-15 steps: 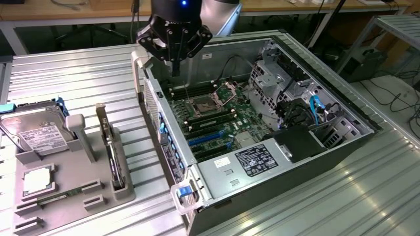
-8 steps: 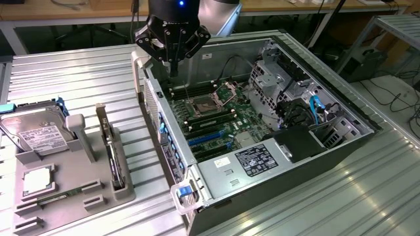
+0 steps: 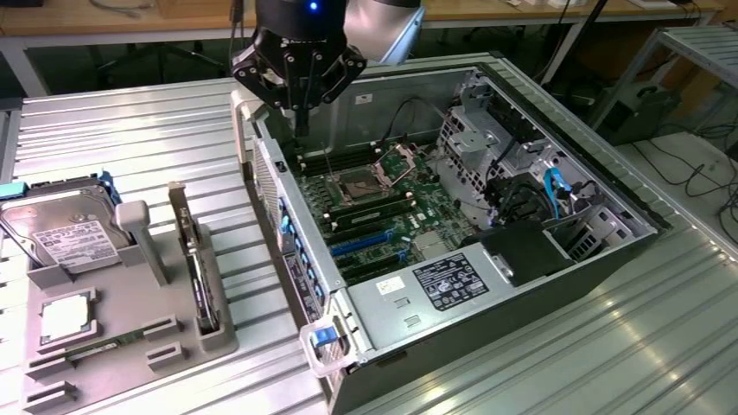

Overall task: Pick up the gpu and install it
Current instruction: 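Reach for the gpu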

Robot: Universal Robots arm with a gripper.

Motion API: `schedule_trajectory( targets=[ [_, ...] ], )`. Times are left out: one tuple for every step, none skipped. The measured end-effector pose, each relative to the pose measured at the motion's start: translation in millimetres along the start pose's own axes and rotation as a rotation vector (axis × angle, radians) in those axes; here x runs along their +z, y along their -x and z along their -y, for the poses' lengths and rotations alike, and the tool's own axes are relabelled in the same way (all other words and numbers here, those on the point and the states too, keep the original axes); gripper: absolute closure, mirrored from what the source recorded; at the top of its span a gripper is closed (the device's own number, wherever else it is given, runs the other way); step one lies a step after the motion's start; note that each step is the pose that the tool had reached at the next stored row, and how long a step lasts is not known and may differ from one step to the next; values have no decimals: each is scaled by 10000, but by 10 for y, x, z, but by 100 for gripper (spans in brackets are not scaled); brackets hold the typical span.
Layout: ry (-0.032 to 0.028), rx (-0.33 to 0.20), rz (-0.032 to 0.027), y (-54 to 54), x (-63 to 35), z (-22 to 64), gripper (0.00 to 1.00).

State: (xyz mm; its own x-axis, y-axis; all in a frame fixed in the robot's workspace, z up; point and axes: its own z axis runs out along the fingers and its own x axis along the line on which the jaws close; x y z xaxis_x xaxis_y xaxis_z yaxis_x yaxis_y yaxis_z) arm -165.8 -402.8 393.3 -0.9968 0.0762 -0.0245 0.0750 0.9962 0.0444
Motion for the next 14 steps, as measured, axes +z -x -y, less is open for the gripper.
schedule_trajectory(
  targets=[
    [-1, 0, 0, -5, -1, 1, 89],
    [0, 1, 0, -10, 0, 2, 89],
    [0, 1, 0, -16, -1, 4, 89],
    [-1, 0, 0, -24, -1, 6, 89],
    [-1, 1, 0, -32, -1, 8, 89],
    [0, 1, 1, -39, -1, 9, 89],
    [0, 1, 0, -44, -2, 11, 89],
    [-1, 1, 0, -50, -2, 12, 89],
    [-1, 1, 0, -56, -2, 14, 89],
    [-1, 2, 0, -62, -2, 15, 89],
    [0, 1, 0, -68, -2, 17, 89],
    [0, 1, 0, -73, -3, 18, 89],
    [0, 1, 0, -80, -3, 20, 89],
    [0, 1, 0, -85, -3, 21, 89]
  ],
)
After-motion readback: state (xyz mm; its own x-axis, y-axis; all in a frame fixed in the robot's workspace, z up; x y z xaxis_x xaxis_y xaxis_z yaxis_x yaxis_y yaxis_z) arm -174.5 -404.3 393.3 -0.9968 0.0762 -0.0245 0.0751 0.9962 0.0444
